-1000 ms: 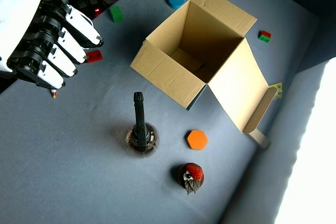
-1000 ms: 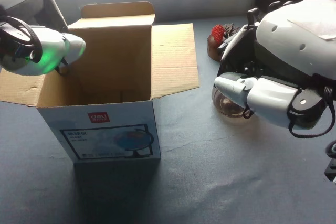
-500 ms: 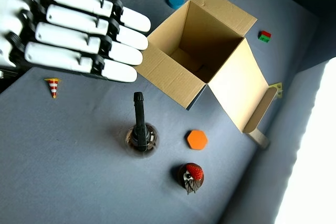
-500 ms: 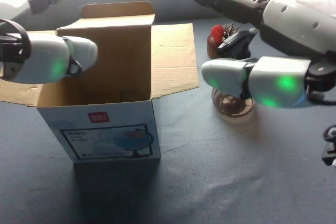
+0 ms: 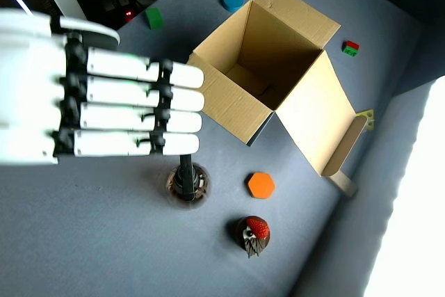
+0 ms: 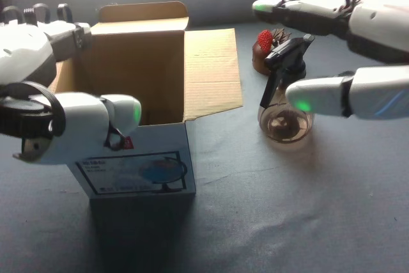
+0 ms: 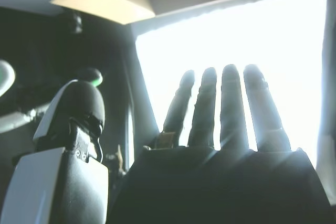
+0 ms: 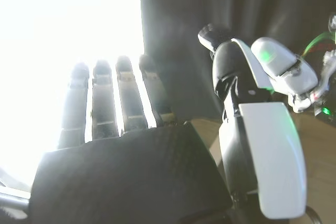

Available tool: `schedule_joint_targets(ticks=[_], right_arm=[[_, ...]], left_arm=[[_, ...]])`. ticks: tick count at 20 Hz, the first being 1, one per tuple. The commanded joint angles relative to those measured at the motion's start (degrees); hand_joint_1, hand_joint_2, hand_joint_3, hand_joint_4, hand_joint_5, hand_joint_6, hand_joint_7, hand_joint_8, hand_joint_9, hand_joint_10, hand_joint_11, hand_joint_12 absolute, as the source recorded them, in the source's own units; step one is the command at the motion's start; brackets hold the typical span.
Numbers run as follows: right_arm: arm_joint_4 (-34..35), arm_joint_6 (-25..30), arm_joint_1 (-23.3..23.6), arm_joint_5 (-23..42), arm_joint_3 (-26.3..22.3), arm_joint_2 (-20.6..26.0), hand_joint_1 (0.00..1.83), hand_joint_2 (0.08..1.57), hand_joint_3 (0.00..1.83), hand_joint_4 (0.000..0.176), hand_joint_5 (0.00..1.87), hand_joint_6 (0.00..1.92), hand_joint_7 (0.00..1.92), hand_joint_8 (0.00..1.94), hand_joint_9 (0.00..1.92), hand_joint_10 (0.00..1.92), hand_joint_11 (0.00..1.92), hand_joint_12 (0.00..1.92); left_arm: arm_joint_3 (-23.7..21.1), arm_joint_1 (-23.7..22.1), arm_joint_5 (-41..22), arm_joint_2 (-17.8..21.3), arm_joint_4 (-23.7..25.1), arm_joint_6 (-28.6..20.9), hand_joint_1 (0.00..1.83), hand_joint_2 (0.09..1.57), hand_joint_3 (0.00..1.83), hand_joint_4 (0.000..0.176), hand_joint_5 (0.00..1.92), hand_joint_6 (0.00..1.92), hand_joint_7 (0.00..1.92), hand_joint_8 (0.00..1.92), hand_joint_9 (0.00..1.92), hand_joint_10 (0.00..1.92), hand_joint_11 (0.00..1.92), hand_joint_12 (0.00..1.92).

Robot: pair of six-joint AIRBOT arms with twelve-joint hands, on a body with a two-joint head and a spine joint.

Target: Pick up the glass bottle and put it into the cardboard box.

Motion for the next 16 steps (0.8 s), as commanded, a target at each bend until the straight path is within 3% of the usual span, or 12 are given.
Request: schedule_joint_targets(ticks=[1,2,4,8,10,12,14,15,16], right_arm=[[-3.3,4.6,0.7,8.6,1.1,0.2,0.23,1.24,0.00,0.000,0.21,0.02,0.26,0.01,0.20,0.07,0.00,0.36],[-9.2,12.4,0.4,10.5,2.9,0.1,0.23,1.24,0.00,0.000,0.21,0.02,0.26,0.01,0.20,0.07,0.00,0.36],[-17.2,21.8,-0.4,15.0,7.0,-0.6,0.27,1.22,0.00,0.000,0.24,0.01,0.31,0.01,0.24,0.08,0.00,0.63],[-22.6,30.4,-0.8,17.2,14.6,-3.6,0.24,1.22,0.00,0.000,0.20,0.00,0.28,0.00,0.22,0.06,0.00,0.44],[-24.4,32.3,-0.7,17.8,18.0,-5.5,0.21,1.21,0.00,0.000,0.17,0.00,0.27,0.00,0.21,0.05,0.00,0.36],[-27.3,35.4,-0.3,17.8,20.5,-7.1,0.19,1.20,0.00,0.000,0.18,0.00,0.28,0.00,0.20,0.04,0.00,0.33],[-33.1,40.8,0.5,18.0,23.5,-9.0,0.62,1.08,0.00,0.000,0.15,0.00,0.24,0.01,0.18,0.03,0.00,0.32],[-34.7,42.1,0.7,18.4,25.0,-9.9,0.62,1.08,0.00,0.000,0.15,0.00,0.24,0.01,0.18,0.03,0.00,0.32],[-36.6,43.9,0.7,19.5,27.1,-11.0,0.82,1.07,0.00,0.000,0.11,0.00,0.19,0.00,0.16,0.02,0.00,0.26]], left_arm=[[-0.9,-0.9,-1.1,-0.2,5.0,-0.2,0.15,1.24,0.01,0.000,0.06,0.01,0.07,0.01,0.06,0.02,0.00,0.00],[-1.8,-0.9,-2.5,-0.2,5.0,-0.2,0.15,1.24,0.01,0.000,0.06,0.01,0.07,0.01,0.06,0.02,0.00,0.00],[-3.8,-1.2,-4.3,-0.2,4.4,-0.3,0.19,1.22,0.00,0.000,0.07,0.01,0.11,0.02,0.09,0.02,0.02,0.01],[-7.3,-2.4,-9.5,-0.9,3.5,-2.5,0.16,1.21,0.00,0.000,0.09,0.01,0.12,0.01,0.11,0.02,0.02,0.03],[-9.0,-2.9,-12.1,-1.4,2.8,-2.5,0.18,1.20,0.00,0.000,0.11,0.00,0.16,0.00,0.16,0.01,0.00,0.23],[-10.1,-2.8,-12.9,-1.7,2.1,-2.3,0.18,1.19,0.00,0.000,0.12,0.00,0.17,0.00,0.18,0.01,0.00,0.32],[-10.8,-2.3,-13.5,-1.7,1.1,-1.2,0.19,1.19,0.00,0.000,0.15,0.01,0.19,0.01,0.20,0.01,0.00,0.34],[-11.0,-2.1,-13.5,-1.7,1.1,-0.6,0.19,1.19,0.00,0.000,0.15,0.01,0.19,0.01,0.20,0.01,0.00,0.34],[-11.3,-2.0,-13.5,-1.7,0.9,-0.2,0.19,1.19,0.00,0.000,0.14,0.00,0.19,0.00,0.20,0.01,0.00,0.34]])
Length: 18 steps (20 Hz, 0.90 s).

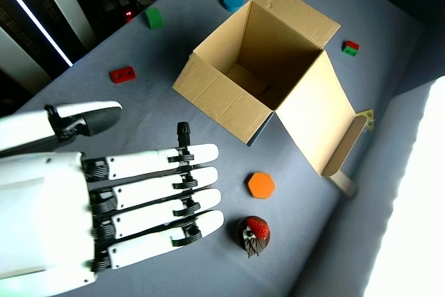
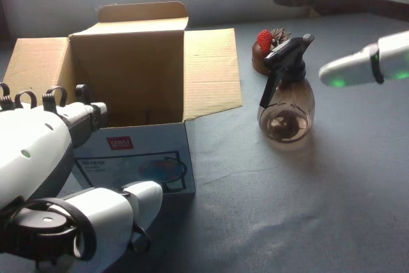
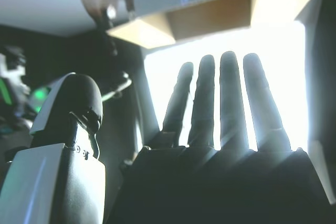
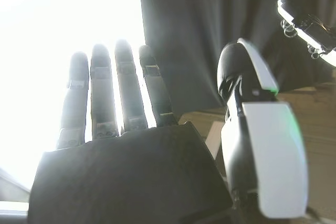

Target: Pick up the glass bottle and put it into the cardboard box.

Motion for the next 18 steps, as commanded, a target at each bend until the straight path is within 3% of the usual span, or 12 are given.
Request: schedule_joint_targets(ticks=[1,3,8,10,12,15,16,18], right_arm=[[2.0,1.8,0.9,5.8,1.1,-0.1,0.82,1.07,0.00,0.000,0.11,0.00,0.19,0.00,0.16,0.02,0.00,0.26],[-1.5,6.2,0.7,7.9,5.0,-2.5,1.00,1.08,0.00,0.000,0.07,0.00,0.19,0.00,0.16,0.02,0.00,0.22],[-5.2,8.8,1.4,7.5,8.5,-5.6,1.06,1.08,0.00,0.000,0.12,0.02,0.24,0.01,0.18,0.02,0.00,0.34],[-6.5,10.7,1.4,7.0,9.0,-6.1,1.06,1.08,0.00,0.000,0.12,0.02,0.25,0.01,0.19,0.02,0.00,0.35],[-7.1,11.5,1.2,6.3,10.0,-6.9,1.05,1.07,0.00,0.000,0.12,0.01,0.25,0.00,0.20,0.03,0.00,0.48],[-9.4,14.6,0.9,6.8,12.5,-8.9,1.05,1.07,0.00,0.000,0.13,0.01,0.25,0.00,0.21,0.03,0.00,0.50],[-9.4,14.6,0.6,7.0,13.1,-9.4,1.05,1.07,0.00,0.000,0.15,0.02,0.26,0.01,0.22,0.03,0.00,0.52],[-9.4,14.7,0.4,7.2,14.3,-10.5,1.05,1.07,0.00,0.000,0.14,0.01,0.27,0.00,0.22,0.03,0.00,0.55]], left_arm=[[-0.4,-0.3,0.4,-0.2,5.0,-0.1,0.19,1.19,0.00,0.000,0.14,0.00,0.19,0.00,0.20,0.01,0.00,0.34],[-1.3,0.3,-0.8,-0.3,4.4,-2.1,0.19,1.19,0.00,0.000,0.12,0.00,0.17,0.00,0.18,0.00,0.00,0.30],[-3.7,5.2,-3.1,-1.9,5.9,-10.3,0.14,1.22,0.01,0.000,0.10,0.00,0.11,0.00,0.10,0.00,0.00,0.00],[-4.5,8.2,-3.8,-2.8,7.9,-14.6,0.13,1.22,0.01,0.000,0.10,0.00,0.11,0.00,0.09,0.00,0.00,0.00],[-4.8,9.9,-4.2,-3.8,8.7,-15.2,0.16,1.22,0.00,0.000,0.12,0.01,0.16,0.02,0.14,0.02,0.03,0.02],[-4.8,14.1,-4.3,-5.4,11.1,-20.0,0.19,1.21,0.00,0.000,0.14,0.01,0.16,0.01,0.14,0.01,0.03,0.03],[-4.8,15.4,-4.8,-6.1,11.9,-21.3,0.21,1.21,0.00,0.000,0.15,0.00,0.16,0.01,0.15,0.00,0.01,0.16],[-4.7,18.4,-6.0,-7.7,13.7,-23.0,0.22,1.20,0.00,0.000,0.15,0.00,0.17,0.00,0.16,0.00,0.00,0.21]])
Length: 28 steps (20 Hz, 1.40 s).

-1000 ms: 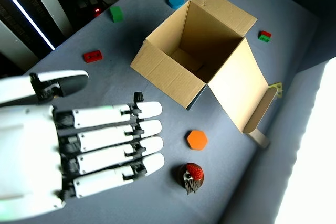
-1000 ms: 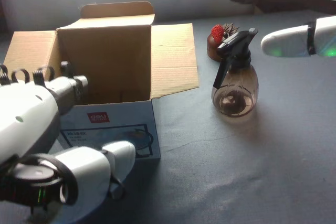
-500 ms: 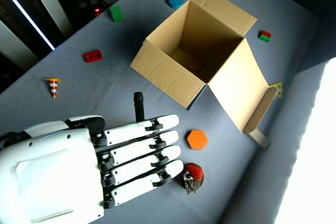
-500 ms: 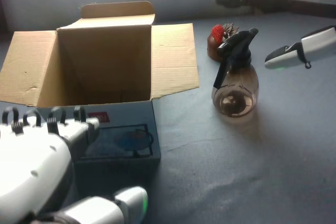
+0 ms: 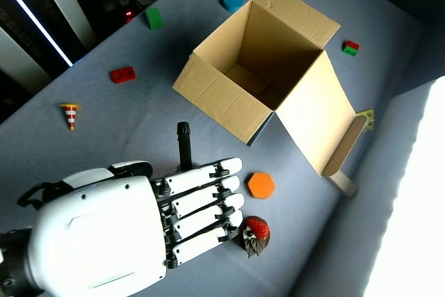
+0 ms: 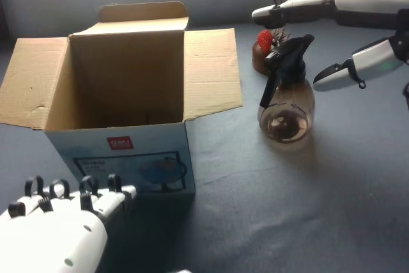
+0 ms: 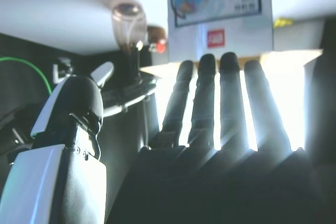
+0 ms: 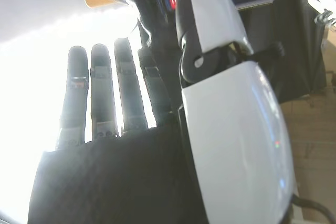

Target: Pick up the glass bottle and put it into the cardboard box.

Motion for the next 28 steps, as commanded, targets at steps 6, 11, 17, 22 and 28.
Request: schedule_joint_targets(ticks=[6,11,17,22,28], right_arm=[[3.6,0.5,0.0,3.8,2.3,-1.9,1.04,1.07,0.00,0.000,0.12,0.00,0.23,0.00,0.19,0.01,0.00,0.36],[3.0,0.4,-0.8,3.1,3.1,-3.3,1.04,1.06,0.00,0.000,0.12,0.01,0.23,0.00,0.19,0.01,0.00,0.47],[2.8,0.2,-1.3,2.6,3.2,-3.8,1.09,1.04,0.00,0.000,0.13,0.01,0.23,0.00,0.19,0.01,0.00,0.43],[2.8,-0.5,-1.6,2.1,3.2,-3.9,1.09,1.03,0.00,0.000,0.14,0.01,0.24,0.00,0.19,0.01,0.00,0.55],[2.8,-0.9,-1.4,2.1,3.2,-3.9,1.09,1.03,0.00,0.000,0.14,0.00,0.24,0.00,0.20,0.01,0.00,0.48]], left_arm=[[1.1,7.7,-4.5,-4.4,11.9,-7.2,0.25,1.20,0.00,0.000,0.13,0.00,0.15,0.00,0.15,0.00,0.00,0.16],[2.6,14.7,-7.9,-9.5,20.3,-11.9,0.23,1.21,0.00,0.000,0.13,0.00,0.16,0.01,0.14,0.00,0.00,0.18],[4.0,20.7,-12.7,-13.5,27.3,-13.8,0.24,1.22,0.00,0.000,0.15,0.00,0.16,0.00,0.15,0.01,0.00,0.21],[4.2,24.2,-16.4,-16.5,31.0,-16.1,0.21,1.23,0.01,0.000,0.14,0.00,0.16,0.00,0.15,0.00,0.00,0.19],[4.4,25.5,-20.0,-19.5,32.0,-17.4,0.25,1.23,0.00,0.000,0.15,0.00,0.15,0.00,0.14,0.00,0.00,0.15]])
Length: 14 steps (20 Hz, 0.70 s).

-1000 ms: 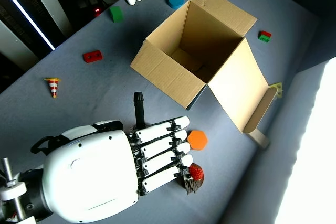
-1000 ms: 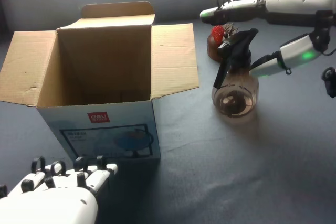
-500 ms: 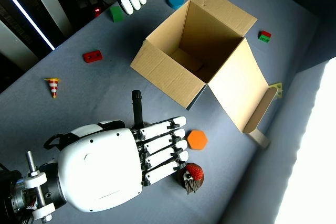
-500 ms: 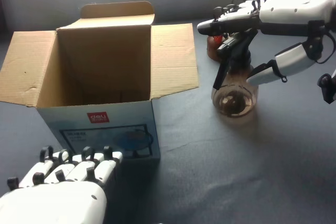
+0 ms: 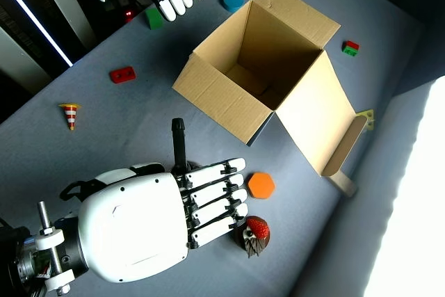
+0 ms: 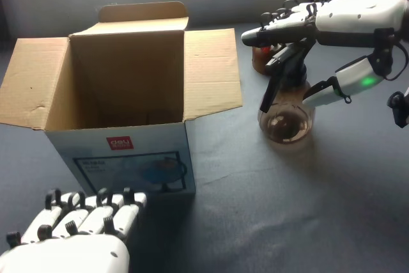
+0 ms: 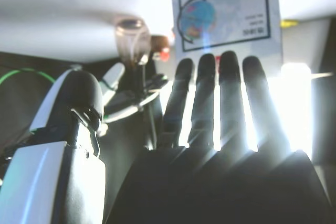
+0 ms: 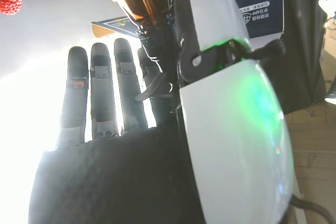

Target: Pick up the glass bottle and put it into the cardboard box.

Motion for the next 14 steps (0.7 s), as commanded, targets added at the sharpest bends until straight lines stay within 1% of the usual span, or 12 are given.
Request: schedule_joint_targets(ticks=[1,4,5,6,7,8,9,10,11,12,13,14], right_arm=[[3.6,0.2,0.6,3.0,0.2,0.2,1.09,1.03,0.00,0.000,0.13,0.00,0.23,0.00,0.20,0.01,0.00,0.43],[3.6,0.4,0.8,3.2,0.2,0.2,1.10,1.03,0.00,0.000,0.11,0.00,0.22,0.00,0.20,0.01,0.00,0.39],[3.7,0.5,0.8,3.4,0.2,0.2,1.11,1.03,0.00,0.000,0.12,0.00,0.23,0.00,0.20,0.01,0.00,0.41],[3.7,0.5,0.9,3.7,0.2,0.2,1.11,1.05,0.00,0.000,0.17,0.02,0.28,0.02,0.25,0.03,0.00,0.64],[3.7,0.6,0.9,4.1,0.2,0.2,1.11,1.07,0.00,0.000,0.29,0.06,0.41,0.05,0.36,0.08,0.00,0.93],[3.7,0.7,0.9,4.2,0.2,0.3,1.11,1.07,0.00,0.000,0.29,0.06,0.41,0.05,0.36,0.08,0.00,0.93],[3.7,0.6,0.8,4.0,0.2,0.3,1.11,1.08,0.01,0.000,0.34,0.08,0.47,0.06,0.41,0.10,0.00,1.07],[3.7,0.6,0.8,4.0,0.2,0.3,1.17,1.10,0.01,0.000,0.58,0.23,0.80,0.12,0.61,0.32,0.05,1.42],[3.7,0.7,0.8,4.0,0.2,0.3,1.17,1.10,0.01,0.000,0.58,0.23,0.80,0.12,0.61,0.32,0.05,1.42],[3.7,0.7,0.8,4.0,0.2,0.3,1.23,1.12,0.00,0.000,0.80,0.99,1.05,0.67,0.90,0.76,0.52,1.56],[3.7,0.7,0.8,4.0,0.2,0.3,1.35,1.11,0.00,0.000,0.83,1.14,1.06,0.86,0.91,1.11,0.69,1.58],[3.7,0.8,0.8,4.0,0.2,0.3,1.38,1.11,0.00,0.000,0.87,1.13,1.06,0.91,0.94,1.18,0.78,1.59]], left_arm=[[0.2,-0.5,-3.4,-0.6,5.6,-0.2,0.25,1.23,0.00,0.000,0.14,0.00,0.15,0.00,0.14,0.00,0.00,0.14],[0.8,-0.4,-3.5,-1.2,6.0,0.0,0.22,1.24,0.01,0.000,0.12,0.00,0.14,0.00,0.13,0.00,0.00,0.14],[1.2,-0.3,-3.5,-1.4,6.0,-0.1,0.22,1.24,0.01,0.000,0.13,0.00,0.14,0.00,0.13,0.00,0.00,0.14],[1.5,-0.1,-3.5,-1.6,6.4,-0.1,0.19,1.25,0.01,0.000,0.12,0.00,0.14,0.00,0.13,0.00,0.00,0.14],[1.9,0.2,-3.5,-1.9,6.4,-0.1,0.18,1.26,0.01,0.000,0.11,0.00,0.14,0.00,0.13,0.00,0.00,0.14],[2.3,0.5,-3.5,-2.2,6.6,-0.1,0.18,1.26,0.01,0.000,0.11,0.00,0.14,0.00,0.13,0.00,0.00,0.14],[2.8,0.6,-3.5,-2.5,6.7,-0.6,0.18,1.26,0.01,0.000,0.11,0.00,0.14,0.00,0.13,0.00,0.00,0.14],[3.1,0.7,-3.5,-2.7,6.9,-0.6,0.21,1.25,0.00,0.000,0.12,0.00,0.14,0.00,0.13,0.00,0.00,0.15],[3.5,1.1,-3.5,-3.2,6.9,-1.0,0.21,1.25,0.00,0.000,0.12,0.00,0.14,0.00,0.13,0.00,0.00,0.15],[3.7,1.6,-3.5,-3.4,7.0,-1.5,0.22,1.24,0.00,0.000,0.13,0.00,0.14,0.00,0.13,0.00,0.00,0.13],[3.8,2.2,-3.5,-3.6,7.1,-2.3,0.23,1.24,0.00,0.000,0.14,0.00,0.15,0.00,0.15,0.01,0.00,0.20],[4.0,3.2,-3.5,-3.6,8.0,-3.1,0.24,1.23,0.00,0.000,0.15,0.00,0.15,0.01,0.14,0.01,0.00,0.14]])
